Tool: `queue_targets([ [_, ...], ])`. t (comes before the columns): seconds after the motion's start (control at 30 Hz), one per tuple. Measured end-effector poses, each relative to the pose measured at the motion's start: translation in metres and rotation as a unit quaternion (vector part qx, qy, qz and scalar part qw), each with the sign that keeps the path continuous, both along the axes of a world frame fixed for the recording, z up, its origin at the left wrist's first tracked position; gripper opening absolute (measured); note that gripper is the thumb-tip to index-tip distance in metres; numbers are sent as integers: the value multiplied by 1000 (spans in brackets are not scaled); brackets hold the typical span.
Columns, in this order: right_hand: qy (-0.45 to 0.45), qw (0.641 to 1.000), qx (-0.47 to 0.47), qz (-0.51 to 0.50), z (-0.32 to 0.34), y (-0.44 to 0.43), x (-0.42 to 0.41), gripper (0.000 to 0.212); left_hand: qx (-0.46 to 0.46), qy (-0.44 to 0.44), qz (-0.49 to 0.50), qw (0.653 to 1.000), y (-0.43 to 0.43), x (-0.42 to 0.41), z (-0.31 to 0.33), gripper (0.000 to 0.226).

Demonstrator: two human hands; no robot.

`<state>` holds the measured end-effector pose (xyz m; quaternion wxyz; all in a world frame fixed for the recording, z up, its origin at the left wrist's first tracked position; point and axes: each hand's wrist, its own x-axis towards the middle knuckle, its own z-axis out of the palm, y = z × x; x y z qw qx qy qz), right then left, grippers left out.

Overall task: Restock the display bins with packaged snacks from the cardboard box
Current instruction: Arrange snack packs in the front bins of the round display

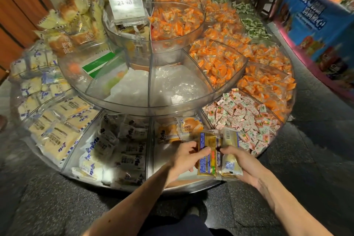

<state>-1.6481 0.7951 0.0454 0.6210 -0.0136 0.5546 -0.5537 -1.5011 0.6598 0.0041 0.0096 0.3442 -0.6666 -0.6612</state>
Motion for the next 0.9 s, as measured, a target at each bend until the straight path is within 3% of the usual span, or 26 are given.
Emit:
queue_targets([
  [0.1,-24,999,-17,22,-4,-4,4,59,16,1,21,1000,-1,9,1,16],
  [0.23,5,998,-8,58,-4,-15,18,50,68,4,56,996,-4,25,6,12],
  [0.37,180,976,66,106,-4,-41,36,103,32,0,101,994,-22,48,15,26],
  [0.47,234,961,87,121,-7,-60,52,83,-26,24,135,990,-49,76,23,30],
  [0.6,241,956,33,162,1,-91,82,51,-14,39,184,982,-81,126,31,14],
  [0.67,255,949,15,187,6,-106,101,37,3,46,204,978,-96,153,34,21],
  [0.77,277,938,11,208,8,-131,127,54,20,64,271,960,-120,191,43,22],
  [0.8,279,938,11,204,5,-139,136,50,21,76,289,954,-127,204,47,20],
  [0.87,363,903,29,227,0,-155,153,28,26,95,320,942,-142,231,49,16],
  [0.9,427,864,17,265,-2,-161,163,25,28,97,325,940,-151,245,49,15],
])
